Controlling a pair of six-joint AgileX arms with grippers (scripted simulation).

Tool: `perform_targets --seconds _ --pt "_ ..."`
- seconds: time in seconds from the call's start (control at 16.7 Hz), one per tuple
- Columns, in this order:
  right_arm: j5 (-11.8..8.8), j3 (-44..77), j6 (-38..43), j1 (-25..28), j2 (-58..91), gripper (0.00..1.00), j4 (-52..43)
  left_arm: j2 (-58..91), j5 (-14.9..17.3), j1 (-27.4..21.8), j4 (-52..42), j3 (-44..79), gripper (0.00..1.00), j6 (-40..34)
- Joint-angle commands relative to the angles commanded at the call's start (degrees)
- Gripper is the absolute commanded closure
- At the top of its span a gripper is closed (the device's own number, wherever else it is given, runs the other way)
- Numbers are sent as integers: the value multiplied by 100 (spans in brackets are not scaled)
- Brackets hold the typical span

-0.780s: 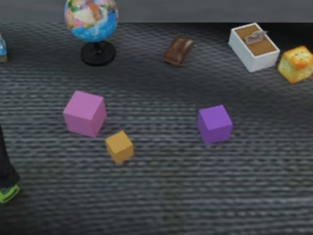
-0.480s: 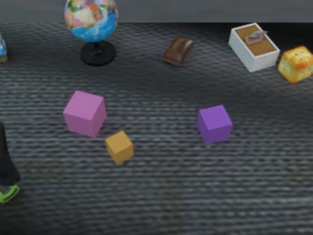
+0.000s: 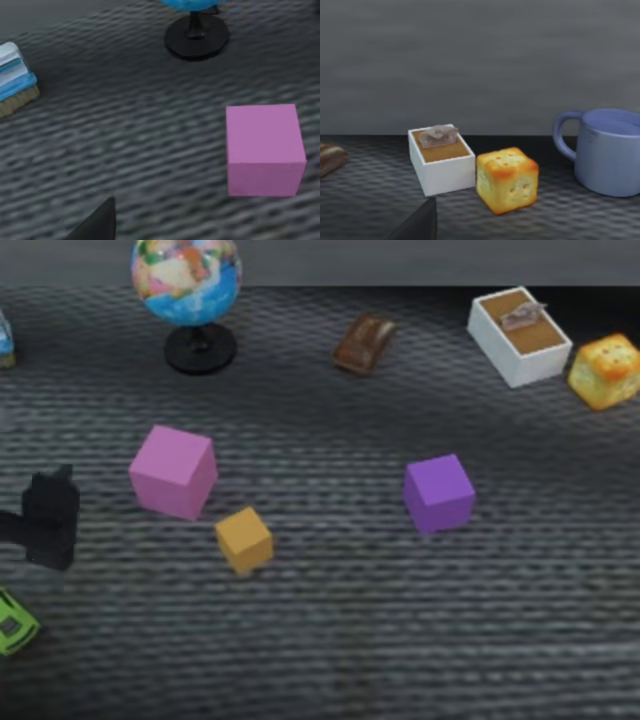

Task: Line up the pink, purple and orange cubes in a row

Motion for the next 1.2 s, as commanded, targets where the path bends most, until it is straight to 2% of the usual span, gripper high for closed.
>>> perform_targets --seconds 0.36,0.66,0.9,1.2 --pt "0 0 0 0 0 0 0 3855 -12 -866 -1945 2598 0 849" --pt "0 0 0 0 0 0 0 6242 -3 -1473 -3253 4466 0 1427" --pt "0 0 0 0 0 0 0 7525 4 -1791 -3882 5512 0 1729" --pt "0 0 0 0 0 0 0 7907 6 -1900 -4082 5880 0 1832"
